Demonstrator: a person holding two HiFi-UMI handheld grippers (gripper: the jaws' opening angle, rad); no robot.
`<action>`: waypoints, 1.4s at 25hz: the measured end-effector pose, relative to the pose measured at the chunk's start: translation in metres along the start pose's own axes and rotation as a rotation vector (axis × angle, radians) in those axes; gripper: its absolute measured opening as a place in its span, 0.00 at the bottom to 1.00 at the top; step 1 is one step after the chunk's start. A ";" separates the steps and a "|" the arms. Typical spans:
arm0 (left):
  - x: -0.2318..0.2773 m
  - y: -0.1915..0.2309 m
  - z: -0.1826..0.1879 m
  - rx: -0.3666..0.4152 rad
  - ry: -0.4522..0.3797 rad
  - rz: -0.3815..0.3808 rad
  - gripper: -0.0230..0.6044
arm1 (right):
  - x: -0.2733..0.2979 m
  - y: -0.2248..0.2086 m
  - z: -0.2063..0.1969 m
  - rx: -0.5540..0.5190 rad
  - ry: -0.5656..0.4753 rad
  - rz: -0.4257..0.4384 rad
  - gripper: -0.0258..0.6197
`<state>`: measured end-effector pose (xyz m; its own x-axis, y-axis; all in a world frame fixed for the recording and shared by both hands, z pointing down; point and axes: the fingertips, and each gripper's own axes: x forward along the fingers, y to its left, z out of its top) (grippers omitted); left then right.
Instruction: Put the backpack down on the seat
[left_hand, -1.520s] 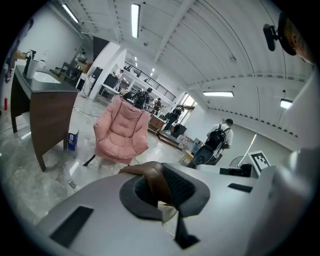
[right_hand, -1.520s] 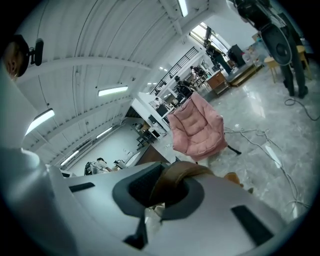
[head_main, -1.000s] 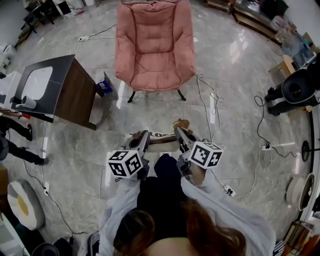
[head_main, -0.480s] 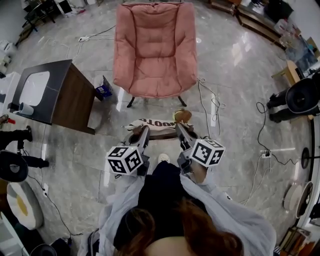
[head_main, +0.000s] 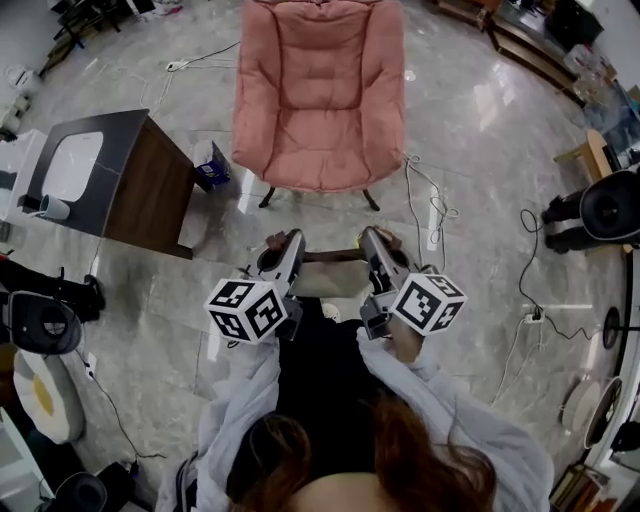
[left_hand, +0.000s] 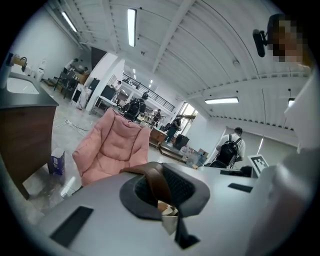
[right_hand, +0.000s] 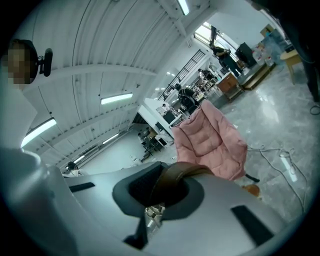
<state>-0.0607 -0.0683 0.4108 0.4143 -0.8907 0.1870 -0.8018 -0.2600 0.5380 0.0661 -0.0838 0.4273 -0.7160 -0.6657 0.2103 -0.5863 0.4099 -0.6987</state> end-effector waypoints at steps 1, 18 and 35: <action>0.001 0.001 0.000 0.003 0.004 0.002 0.06 | 0.002 -0.001 0.000 -0.006 0.000 -0.002 0.05; 0.113 0.078 0.023 -0.057 0.125 0.002 0.06 | 0.110 -0.065 0.036 0.047 0.069 -0.093 0.05; 0.238 0.139 0.107 -0.061 0.160 -0.035 0.06 | 0.236 -0.098 0.129 0.072 0.086 -0.115 0.05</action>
<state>-0.1199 -0.3567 0.4421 0.5091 -0.8092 0.2933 -0.7598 -0.2625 0.5948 0.0037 -0.3614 0.4573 -0.6777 -0.6482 0.3472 -0.6395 0.2864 -0.7134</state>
